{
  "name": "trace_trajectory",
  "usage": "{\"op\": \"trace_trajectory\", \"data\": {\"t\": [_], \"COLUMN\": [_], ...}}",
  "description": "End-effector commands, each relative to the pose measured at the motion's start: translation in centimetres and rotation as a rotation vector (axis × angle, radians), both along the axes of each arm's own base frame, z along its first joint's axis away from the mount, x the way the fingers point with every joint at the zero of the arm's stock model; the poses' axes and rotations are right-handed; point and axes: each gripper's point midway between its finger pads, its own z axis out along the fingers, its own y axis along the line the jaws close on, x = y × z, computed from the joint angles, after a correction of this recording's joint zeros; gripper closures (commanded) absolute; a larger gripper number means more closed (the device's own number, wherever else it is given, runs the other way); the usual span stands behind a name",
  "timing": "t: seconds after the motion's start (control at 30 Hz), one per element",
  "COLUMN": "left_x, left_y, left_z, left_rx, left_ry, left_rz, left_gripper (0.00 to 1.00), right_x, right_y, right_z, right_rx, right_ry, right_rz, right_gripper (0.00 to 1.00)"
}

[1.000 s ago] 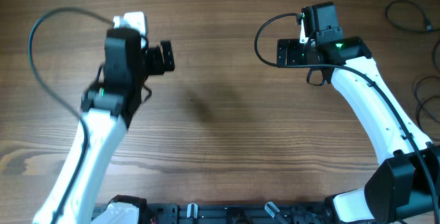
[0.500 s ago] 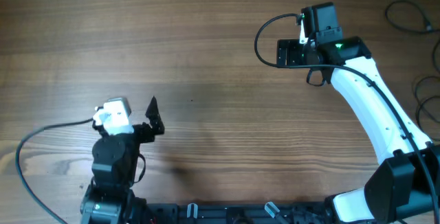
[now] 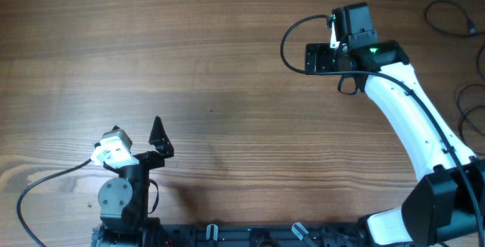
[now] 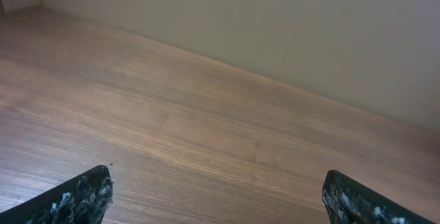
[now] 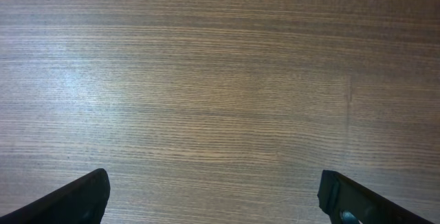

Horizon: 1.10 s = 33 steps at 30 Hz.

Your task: Untangle cables

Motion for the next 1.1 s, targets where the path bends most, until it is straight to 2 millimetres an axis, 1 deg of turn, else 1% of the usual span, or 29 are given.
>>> {"op": "trace_trajectory", "data": {"t": [0.0, 0.07, 0.23, 0.3, 0.4, 0.43, 0.47, 0.53, 0.77, 0.9, 1.07], "left_x": [0.0, 0.2, 0.9, 1.0, 1.1, 1.1, 1.1, 1.1, 1.1, 1.1, 1.1], "left_y": [0.3, 0.0, -0.3, -0.3, -0.3, -0.2, -0.1, 0.2, 0.3, 0.3, 0.3], "left_z": [-0.9, -0.8, 1.1, 1.5, 1.3, 0.9, 0.5, -1.3, -1.2, -1.2, -1.2], "left_rx": [-0.002, -0.01, -0.026, -0.028, -0.042, -0.041, -0.04, -0.036, -0.036, 0.113, 0.234], "left_ry": [0.005, -0.019, -0.162, -0.193, -0.199, -0.185, -0.166, -0.096, -0.098, -0.083, -0.07], "left_rz": [0.015, -0.004, -0.022, -0.022, -0.021, -0.017, -0.009, 0.002, 0.004, -0.013, -0.024], "left_gripper": [0.0, 0.0, 0.0, 0.0, 0.0, 0.0, 0.0, 0.0, 0.0, 0.0, 0.0], "right_x": [-0.2, -0.2, -0.2, -0.2, -0.2, -0.2, -0.2, -0.2, -0.2, -0.2, -0.2], "right_y": [0.3, 0.3, 0.3, 0.3, 0.3, 0.3, 0.2, 0.3, 0.3, 0.3, 0.3], "right_z": [-0.9, -0.9, -0.9, -0.9, -0.9, -0.9, -0.9, -0.9, -0.9, -0.9, -0.9], "right_rx": [0.002, 0.002, 0.002, 0.002, 0.002, 0.002, 0.002, 0.002, 0.002, 0.002, 0.002], "right_ry": [0.022, 0.022, 0.022, 0.022, 0.022, 0.022, 0.021, 0.021, 0.022, 0.021, 0.021], "right_rz": [0.005, 0.005, 0.005, 0.005, 0.005, 0.005, 0.004, 0.005, 0.005, 0.004, 0.005], "right_gripper": [0.0, 0.0, 0.0, 0.0, 0.0, 0.0, 0.0, 0.0, 0.0, 0.0, 0.0]}}
